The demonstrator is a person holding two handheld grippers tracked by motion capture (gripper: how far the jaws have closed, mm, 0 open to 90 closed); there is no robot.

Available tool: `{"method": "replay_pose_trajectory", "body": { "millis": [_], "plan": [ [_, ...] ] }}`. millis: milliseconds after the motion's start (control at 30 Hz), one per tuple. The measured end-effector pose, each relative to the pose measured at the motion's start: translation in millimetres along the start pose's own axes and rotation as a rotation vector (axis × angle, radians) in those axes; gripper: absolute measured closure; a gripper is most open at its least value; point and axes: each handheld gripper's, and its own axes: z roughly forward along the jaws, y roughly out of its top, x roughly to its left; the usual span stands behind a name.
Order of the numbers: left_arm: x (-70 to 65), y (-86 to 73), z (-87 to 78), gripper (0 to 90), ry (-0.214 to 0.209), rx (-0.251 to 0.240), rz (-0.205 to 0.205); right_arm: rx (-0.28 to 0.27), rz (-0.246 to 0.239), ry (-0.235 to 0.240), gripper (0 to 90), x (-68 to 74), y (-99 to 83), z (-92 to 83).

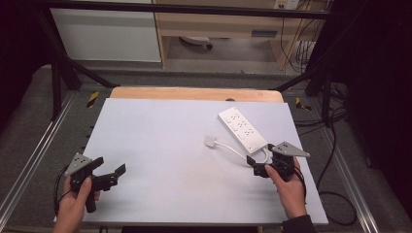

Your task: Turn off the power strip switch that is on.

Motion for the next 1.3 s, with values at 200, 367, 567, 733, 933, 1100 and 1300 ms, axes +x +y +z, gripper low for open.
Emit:
{"method": "replay_pose_trajectory", "body": {
  "millis": [200, 367, 567, 733, 933, 1100, 1300],
  "plan": [
    [-3.0, -0.4, 1.6, 5.6, -0.011, 0.014, 0.027, -0.020, 0.010, 0.013, 5.2, 8.0, 12.5, 3.1],
    [-5.7, -1.0, 3.4, 5.6, -0.020, 0.025, 0.047, -0.023, 0.007, 0.007, 9.2, 4.6, 20.5, 2.5],
    [-5.4, -1.0, 4.5, 5.6, -0.018, 0.029, 0.048, -0.049, 0.017, -0.030, 21.1, -4.5, 27.0, 1.1],
    [-6.8, -0.9, 5.0, 5.6, -0.026, 0.031, 0.058, -0.089, -0.014, -0.053, 32.5, -2.3, 37.2, -2.1],
    [-8.3, -1.8, 5.8, 5.6, -0.033, 0.037, 0.065, -0.115, -0.056, -0.017, 54.3, 1.2, 46.3, -4.1],
    [-8.2, -2.0, 5.7, 5.6, -0.036, 0.038, 0.066, -0.133, -0.084, 0.006, 66.4, 1.8, 52.2, -4.8],
    [-8.8, -2.9, 5.5, 5.6, -0.041, 0.040, 0.077, -0.156, -0.082, -0.016, 74.3, -4.4, 56.7, -0.5]
  ]
}}
